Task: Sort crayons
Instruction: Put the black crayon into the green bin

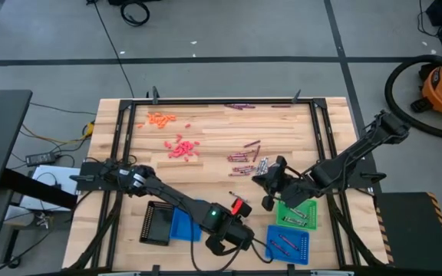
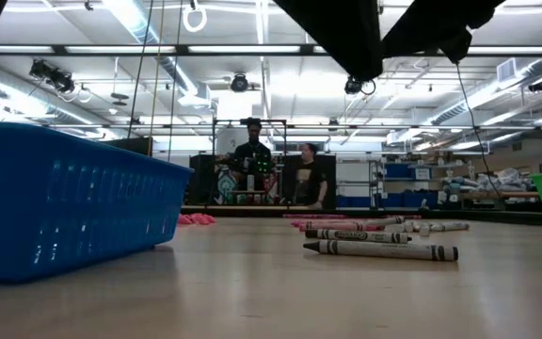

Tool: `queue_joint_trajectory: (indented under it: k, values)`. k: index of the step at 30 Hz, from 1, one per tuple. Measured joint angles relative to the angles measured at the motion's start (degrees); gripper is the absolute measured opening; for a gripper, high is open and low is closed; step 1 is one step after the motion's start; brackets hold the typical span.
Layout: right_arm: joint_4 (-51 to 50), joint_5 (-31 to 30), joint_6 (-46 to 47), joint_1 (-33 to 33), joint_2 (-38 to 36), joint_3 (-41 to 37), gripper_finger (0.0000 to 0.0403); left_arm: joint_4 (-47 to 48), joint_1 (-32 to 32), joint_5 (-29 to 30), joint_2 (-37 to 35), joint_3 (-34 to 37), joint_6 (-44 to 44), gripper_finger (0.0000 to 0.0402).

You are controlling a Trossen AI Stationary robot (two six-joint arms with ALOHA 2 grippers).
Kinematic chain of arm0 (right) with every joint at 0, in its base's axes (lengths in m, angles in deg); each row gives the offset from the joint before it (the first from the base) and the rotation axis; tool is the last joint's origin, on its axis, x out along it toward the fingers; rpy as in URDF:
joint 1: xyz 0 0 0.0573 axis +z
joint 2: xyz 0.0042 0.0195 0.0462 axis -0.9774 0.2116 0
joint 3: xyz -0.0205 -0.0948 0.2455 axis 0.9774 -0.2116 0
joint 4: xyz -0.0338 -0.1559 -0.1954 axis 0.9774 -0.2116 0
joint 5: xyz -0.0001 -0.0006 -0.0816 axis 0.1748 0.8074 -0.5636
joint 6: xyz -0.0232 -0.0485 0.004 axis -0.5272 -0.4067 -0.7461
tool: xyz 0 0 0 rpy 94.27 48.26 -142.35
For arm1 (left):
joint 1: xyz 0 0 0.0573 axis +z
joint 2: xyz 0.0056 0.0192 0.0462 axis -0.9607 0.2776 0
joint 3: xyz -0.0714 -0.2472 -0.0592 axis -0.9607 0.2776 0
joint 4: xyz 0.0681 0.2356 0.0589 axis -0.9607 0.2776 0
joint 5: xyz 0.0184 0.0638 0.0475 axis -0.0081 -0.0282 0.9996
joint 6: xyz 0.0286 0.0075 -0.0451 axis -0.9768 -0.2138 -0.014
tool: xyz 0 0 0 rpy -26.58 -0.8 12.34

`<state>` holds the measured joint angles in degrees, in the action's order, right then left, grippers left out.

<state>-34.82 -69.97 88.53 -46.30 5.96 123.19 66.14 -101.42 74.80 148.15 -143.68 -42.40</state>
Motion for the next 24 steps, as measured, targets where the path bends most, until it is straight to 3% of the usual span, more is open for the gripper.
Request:
queue_joint_trajectory:
  k: [3,7,12,15,20,24]
  values:
    - [-1.5,-0.4,0.1,0.7,-0.5,0.0,0.0034,-3.4,-0.1,0.1,-1.2,4.8,0.5,0.0038]
    - [-3.5,-1.3,1.1,1.6,-1.4,0.0,0.0034,-10.9,0.2,2.7,-6.9,18.6,1.3,0.0038]
    - [-3.3,-3.7,1.0,2.1,-1.4,0.0,0.0034,-34.4,1.1,3.6,-16.3,40.1,0.7,0.0038]
    - [-3.3,-3.9,1.0,2.1,-1.5,0.0,0.0034,-47.0,1.8,3.6,-20.0,48.9,1.0,0.0038]
    - [-3.5,-4.2,0.9,1.7,-1.5,0.0,0.0034,-57.7,4.0,1.9,-20.8,55.1,3.7,0.0052]
    - [-5.3,-4.4,0.9,1.7,-1.5,0.0,0.0034,-62.9,5.5,-2.0,-20.8,57.0,6.3,0.009]
